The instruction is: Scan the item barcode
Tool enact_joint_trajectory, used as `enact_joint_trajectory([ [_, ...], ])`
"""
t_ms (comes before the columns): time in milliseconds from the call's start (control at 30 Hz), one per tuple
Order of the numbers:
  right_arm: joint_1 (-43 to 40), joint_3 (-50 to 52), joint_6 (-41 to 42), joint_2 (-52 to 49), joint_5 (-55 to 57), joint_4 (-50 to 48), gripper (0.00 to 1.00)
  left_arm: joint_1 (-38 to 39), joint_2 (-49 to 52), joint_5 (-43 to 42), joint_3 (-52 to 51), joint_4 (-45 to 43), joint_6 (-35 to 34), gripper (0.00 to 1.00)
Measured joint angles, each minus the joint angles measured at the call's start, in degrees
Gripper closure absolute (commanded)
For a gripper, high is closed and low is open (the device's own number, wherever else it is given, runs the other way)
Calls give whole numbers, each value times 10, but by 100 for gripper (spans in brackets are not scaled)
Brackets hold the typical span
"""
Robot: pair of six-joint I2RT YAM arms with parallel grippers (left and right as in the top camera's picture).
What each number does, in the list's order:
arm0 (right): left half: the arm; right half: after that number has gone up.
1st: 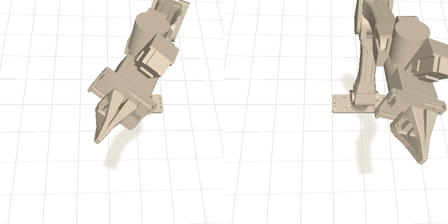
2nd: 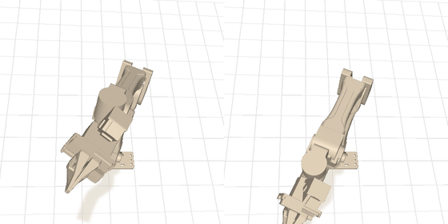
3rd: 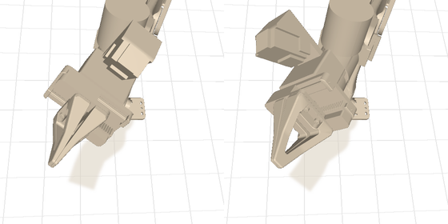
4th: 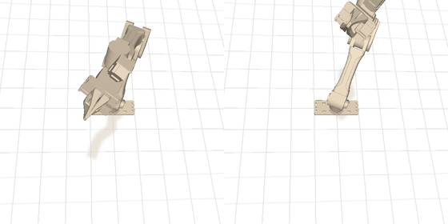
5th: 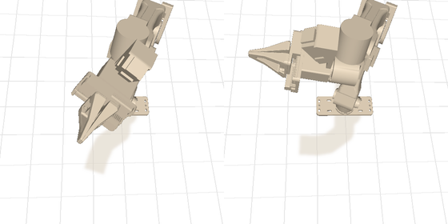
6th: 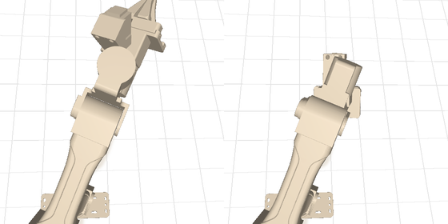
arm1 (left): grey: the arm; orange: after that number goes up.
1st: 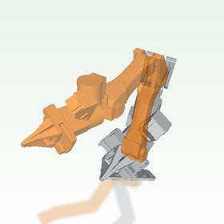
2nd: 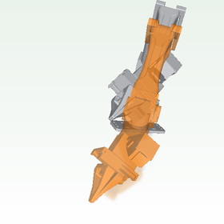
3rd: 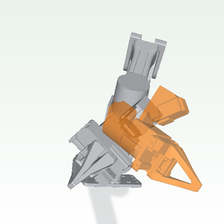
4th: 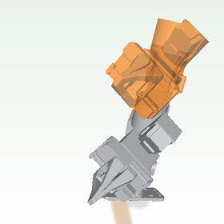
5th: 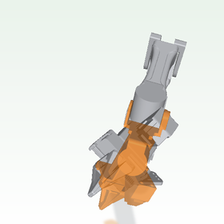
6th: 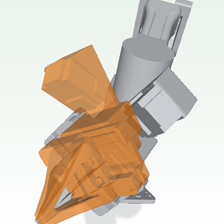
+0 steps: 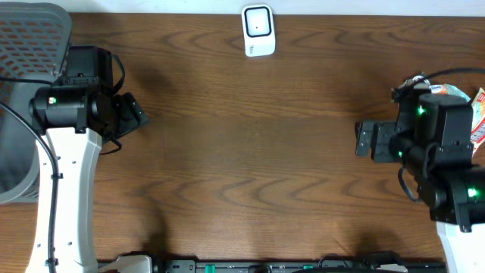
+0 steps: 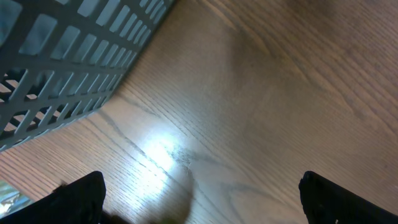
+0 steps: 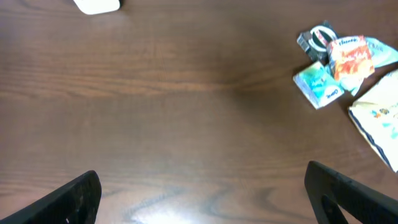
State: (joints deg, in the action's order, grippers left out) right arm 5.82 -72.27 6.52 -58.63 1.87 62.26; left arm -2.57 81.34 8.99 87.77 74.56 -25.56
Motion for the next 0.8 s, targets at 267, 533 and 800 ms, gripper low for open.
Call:
enact_joint_trajectory([
  [267,0,9,0,4,0,82,1,0,0,0,0,0,0,2],
  [533,0,9,0,4,0,112,1,0,0,0,0,0,0,2],
  [800,0,9,0,4,0,112,1,0,0,0,0,0,0,2],
])
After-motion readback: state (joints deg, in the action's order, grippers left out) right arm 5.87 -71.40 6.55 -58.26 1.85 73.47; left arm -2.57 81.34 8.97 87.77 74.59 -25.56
